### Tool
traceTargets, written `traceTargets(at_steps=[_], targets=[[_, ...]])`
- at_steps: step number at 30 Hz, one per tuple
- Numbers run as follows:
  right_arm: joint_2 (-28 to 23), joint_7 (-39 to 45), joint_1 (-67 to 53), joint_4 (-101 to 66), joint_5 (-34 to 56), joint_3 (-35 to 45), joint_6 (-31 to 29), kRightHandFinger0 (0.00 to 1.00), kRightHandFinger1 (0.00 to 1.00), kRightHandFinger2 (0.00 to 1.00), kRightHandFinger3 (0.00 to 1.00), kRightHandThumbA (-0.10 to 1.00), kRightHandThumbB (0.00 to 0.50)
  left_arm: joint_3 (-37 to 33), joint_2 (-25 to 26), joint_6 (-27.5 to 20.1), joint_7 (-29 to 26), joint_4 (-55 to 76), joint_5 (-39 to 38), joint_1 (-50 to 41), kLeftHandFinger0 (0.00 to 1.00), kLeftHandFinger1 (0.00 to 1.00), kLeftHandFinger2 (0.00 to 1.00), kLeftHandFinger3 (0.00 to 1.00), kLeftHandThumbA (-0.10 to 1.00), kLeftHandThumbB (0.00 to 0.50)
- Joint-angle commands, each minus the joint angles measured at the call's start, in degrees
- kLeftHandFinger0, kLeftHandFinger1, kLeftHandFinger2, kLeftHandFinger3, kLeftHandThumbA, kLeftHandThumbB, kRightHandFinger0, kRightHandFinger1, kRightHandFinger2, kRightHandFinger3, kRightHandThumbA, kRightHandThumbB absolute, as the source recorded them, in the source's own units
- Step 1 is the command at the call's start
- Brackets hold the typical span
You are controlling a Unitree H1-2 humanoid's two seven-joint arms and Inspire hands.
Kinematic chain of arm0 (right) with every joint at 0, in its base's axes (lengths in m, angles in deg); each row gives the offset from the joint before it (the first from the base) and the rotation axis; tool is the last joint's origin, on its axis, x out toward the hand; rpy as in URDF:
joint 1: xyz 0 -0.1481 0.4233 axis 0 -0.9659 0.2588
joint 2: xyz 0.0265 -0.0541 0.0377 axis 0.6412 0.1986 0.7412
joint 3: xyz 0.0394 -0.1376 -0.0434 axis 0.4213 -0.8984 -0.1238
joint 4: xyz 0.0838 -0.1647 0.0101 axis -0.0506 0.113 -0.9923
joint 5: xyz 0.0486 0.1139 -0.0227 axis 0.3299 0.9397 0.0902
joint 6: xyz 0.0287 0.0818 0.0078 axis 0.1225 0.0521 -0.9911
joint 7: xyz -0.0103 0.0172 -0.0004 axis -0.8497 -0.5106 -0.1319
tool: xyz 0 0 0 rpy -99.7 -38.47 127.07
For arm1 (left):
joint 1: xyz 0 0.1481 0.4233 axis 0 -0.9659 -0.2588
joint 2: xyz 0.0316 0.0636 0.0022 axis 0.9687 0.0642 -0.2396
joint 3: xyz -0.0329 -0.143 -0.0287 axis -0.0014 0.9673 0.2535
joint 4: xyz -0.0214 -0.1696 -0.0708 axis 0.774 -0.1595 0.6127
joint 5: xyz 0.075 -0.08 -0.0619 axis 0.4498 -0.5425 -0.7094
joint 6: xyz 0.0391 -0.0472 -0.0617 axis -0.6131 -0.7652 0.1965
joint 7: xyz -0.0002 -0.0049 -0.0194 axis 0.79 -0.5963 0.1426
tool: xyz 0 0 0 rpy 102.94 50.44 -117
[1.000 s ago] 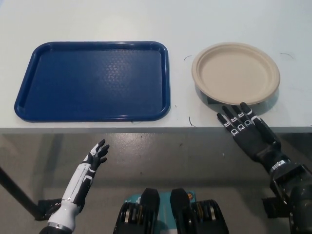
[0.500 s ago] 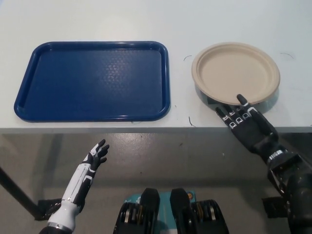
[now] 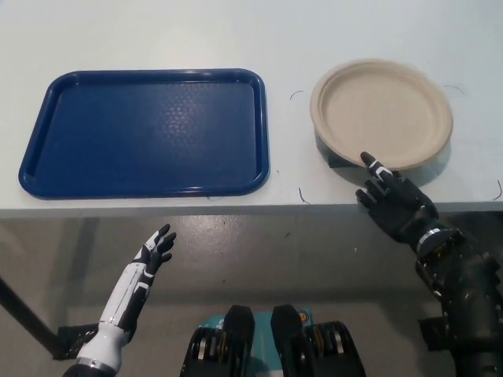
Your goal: Use the right hand to pick up a plate from a leveled surface and place it into a tray on the left side
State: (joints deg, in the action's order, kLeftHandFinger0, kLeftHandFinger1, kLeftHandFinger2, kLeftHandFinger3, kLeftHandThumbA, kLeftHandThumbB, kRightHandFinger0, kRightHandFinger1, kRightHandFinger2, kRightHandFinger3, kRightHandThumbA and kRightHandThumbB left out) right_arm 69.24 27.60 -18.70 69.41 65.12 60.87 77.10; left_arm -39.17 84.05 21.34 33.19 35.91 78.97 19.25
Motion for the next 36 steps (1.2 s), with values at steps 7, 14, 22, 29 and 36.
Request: traceTargets(at_steps=[7, 14, 22, 29, 36], targets=[[-0.2, -5.1, -0.1, -5.2, -4.2, 1.8, 0.4, 0.00, 0.21, 0.52, 0.71, 0.44, 0.000, 0.1, 0.9, -2.3, 0.9, 1.3, -0.5, 0.6, 1.00, 1.00, 1.00, 1.00, 1.00, 0.500], [-0.8, -6.7, -2.1, -9.9, -2.0, -0.3, 0.4, 0.00, 0.24, 0.53, 0.74, 0.53, 0.000, 0.2, 0.8, -2.3, 0.9, 1.2, -0.7, 1.1, 1.00, 1.00, 1.00, 1.00, 1.00, 0.500], [-4.5, -11.2, -6.9, -26.9, 6.4, -10.3, 0.4, 0.00, 0.21, 0.49, 0.69, 0.41, 0.000, 0.3, 0.9, -1.7, 1.0, 1.1, -0.8, 1.4, 1.00, 1.00, 1.00, 1.00, 1.00, 0.500], [-8.2, -16.7, -8.3, -37.8, 11.6, -18.7, 0.4, 0.00, 0.23, 0.54, 0.74, 0.20, 0.000, 0.1, 1.0, -1.7, 1.1, 1.2, -0.7, 1.3, 1.00, 1.00, 1.00, 1.00, 1.00, 0.498], [-10.3, -18.4, -4.9, -39.3, 15.5, -25.9, 0.4, 0.00, 0.26, 0.55, 0.75, 0.09, 0.000, 0.0, 1.1, -1.8, 1.4, 0.8, -1.0, 1.6, 1.00, 1.00, 1.00, 1.00, 1.00, 0.500]])
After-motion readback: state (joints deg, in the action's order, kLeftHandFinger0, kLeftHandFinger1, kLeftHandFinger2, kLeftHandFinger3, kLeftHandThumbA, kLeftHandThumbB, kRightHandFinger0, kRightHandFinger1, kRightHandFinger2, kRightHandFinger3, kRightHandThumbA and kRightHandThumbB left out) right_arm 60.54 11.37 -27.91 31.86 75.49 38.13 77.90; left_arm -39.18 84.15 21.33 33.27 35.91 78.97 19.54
